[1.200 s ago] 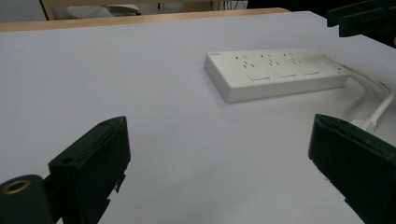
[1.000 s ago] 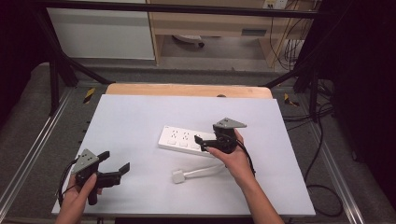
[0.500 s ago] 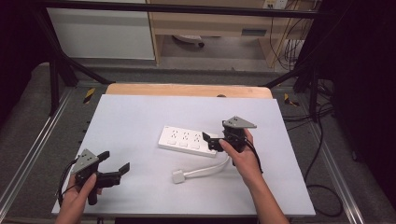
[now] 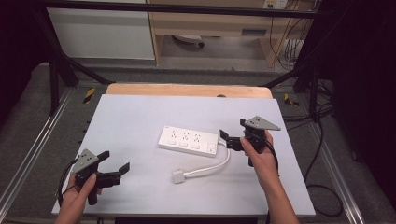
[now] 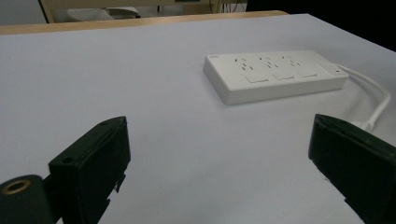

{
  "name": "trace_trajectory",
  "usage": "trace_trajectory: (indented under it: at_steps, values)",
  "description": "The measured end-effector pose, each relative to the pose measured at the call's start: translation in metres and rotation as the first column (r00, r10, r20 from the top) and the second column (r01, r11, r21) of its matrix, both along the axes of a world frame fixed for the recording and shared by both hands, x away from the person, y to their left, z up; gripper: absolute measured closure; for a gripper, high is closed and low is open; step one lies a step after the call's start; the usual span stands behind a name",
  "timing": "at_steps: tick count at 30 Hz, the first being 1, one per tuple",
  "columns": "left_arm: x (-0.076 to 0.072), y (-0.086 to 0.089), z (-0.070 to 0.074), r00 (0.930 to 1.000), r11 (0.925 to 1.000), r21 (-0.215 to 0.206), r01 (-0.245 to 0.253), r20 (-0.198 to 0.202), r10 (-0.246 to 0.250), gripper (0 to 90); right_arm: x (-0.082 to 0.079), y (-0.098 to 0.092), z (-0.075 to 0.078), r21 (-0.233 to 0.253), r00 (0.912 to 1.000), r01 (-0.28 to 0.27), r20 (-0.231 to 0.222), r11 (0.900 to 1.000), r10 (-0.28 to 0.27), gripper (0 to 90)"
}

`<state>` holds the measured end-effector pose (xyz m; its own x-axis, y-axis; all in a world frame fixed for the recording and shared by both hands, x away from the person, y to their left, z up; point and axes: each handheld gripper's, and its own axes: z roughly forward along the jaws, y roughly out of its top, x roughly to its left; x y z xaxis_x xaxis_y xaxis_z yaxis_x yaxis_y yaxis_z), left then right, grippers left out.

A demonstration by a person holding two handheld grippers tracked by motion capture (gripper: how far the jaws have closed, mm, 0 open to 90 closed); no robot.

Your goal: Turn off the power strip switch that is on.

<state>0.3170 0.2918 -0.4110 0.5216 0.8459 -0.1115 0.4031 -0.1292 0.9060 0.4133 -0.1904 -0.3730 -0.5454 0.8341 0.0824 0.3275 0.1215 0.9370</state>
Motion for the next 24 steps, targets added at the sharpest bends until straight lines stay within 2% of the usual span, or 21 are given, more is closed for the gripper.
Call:
trace_trajectory:
  at_steps: [8,24]
  values:
    - [0.000,0.000,0.000,1.0000,1.0000,0.000,0.002,0.005,-0.002,5.5,-0.009,-0.024,0.004,0.012,0.9992,0.036,0.017,0.999,-0.036,6.4]
    - [0.000,0.000,0.001,1.0000,1.0000,0.002,0.001,0.005,-0.002,5.5,-0.026,-0.063,0.001,0.023,0.9950,0.097,0.022,0.995,-0.098,5.1]
